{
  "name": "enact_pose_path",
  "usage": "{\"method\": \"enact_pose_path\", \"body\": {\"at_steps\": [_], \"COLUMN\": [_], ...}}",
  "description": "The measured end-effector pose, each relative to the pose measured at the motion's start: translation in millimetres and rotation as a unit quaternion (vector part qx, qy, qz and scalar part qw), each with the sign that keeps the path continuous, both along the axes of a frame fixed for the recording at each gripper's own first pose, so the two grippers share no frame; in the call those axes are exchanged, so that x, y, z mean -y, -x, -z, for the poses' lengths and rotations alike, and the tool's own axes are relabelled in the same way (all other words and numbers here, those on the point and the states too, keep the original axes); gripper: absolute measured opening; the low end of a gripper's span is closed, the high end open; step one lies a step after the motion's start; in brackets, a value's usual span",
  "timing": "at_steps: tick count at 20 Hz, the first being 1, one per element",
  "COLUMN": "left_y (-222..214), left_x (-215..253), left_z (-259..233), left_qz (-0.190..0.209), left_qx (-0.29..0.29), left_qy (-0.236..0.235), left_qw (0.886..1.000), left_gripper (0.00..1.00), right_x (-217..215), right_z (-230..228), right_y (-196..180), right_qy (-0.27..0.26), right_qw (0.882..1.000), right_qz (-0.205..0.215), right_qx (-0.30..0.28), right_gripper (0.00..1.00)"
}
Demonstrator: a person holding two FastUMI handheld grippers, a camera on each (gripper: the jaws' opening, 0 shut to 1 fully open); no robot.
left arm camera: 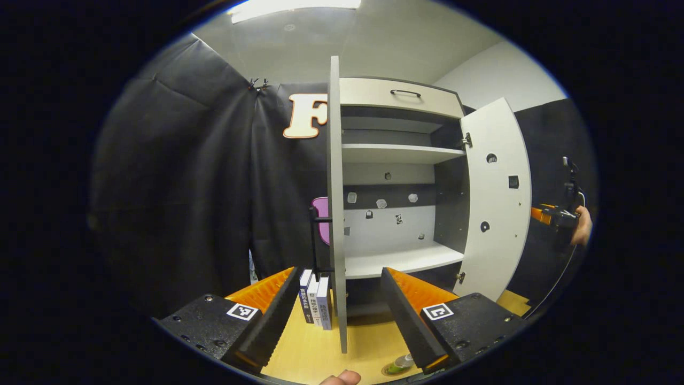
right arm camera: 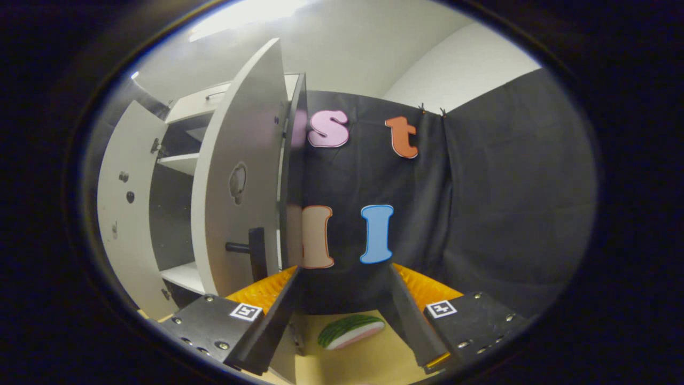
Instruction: Grasp the bottle in the cabinet with the left hand and place it on the coaster, then close the right door with the right hand and the left door with the left hand.
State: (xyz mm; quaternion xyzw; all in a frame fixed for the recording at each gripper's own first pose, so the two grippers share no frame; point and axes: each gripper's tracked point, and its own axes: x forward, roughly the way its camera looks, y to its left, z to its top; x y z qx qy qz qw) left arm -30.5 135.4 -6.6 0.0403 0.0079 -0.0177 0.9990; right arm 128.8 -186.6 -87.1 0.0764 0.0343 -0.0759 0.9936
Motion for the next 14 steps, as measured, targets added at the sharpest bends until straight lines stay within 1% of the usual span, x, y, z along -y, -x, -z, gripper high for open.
{"method": "enact_pose_path", "body": {"at_steps": [1,2,3,4,5,6,9,11,14], "left_y": [2,4,4,5,4,3,-2,-5,-8], "left_x": [-1,0,3,6,8,8,15,18,20], "left_z": [0,0,1,4,4,4,2,1,-2], "left_qz": [0.001,0.004,0.010,0.015,0.018,0.019,0.025,0.029,0.032], "left_qx": [0.000,-0.001,-0.005,-0.010,-0.011,-0.012,-0.007,-0.008,-0.004], "left_qy": [0.000,0.005,0.012,0.019,0.022,0.024,0.030,0.030,0.018], "left_qw": [1.000,1.000,1.000,1.000,1.000,0.999,0.999,0.999,0.999], "left_gripper": [0.94,0.94,0.96,0.96,0.94,0.96,0.96,0.96,0.96], "right_x": [-3,-5,-1,1,-1,-2,-3,-11,-41], "right_z": [-3,-6,-15,-19,-16,-13,-12,-13,-17], "right_y": [6,-2,1,2,2,3,3,3,0], "right_qy": [0.009,0.038,0.066,0.072,0.063,0.052,0.034,0.036,0.028], "right_qw": [1.000,0.999,0.998,0.997,0.997,0.998,0.998,0.998,1.000], "right_qz": [0.000,0.001,0.016,0.030,0.032,0.035,0.050,0.042,-0.005], "right_qx": [0.004,0.003,0.009,0.006,-0.002,-0.010,-0.019,-0.020,-0.010], "right_gripper": [0.98,0.84,0.88,0.89,0.88,0.88,0.88,0.88,0.88]}}
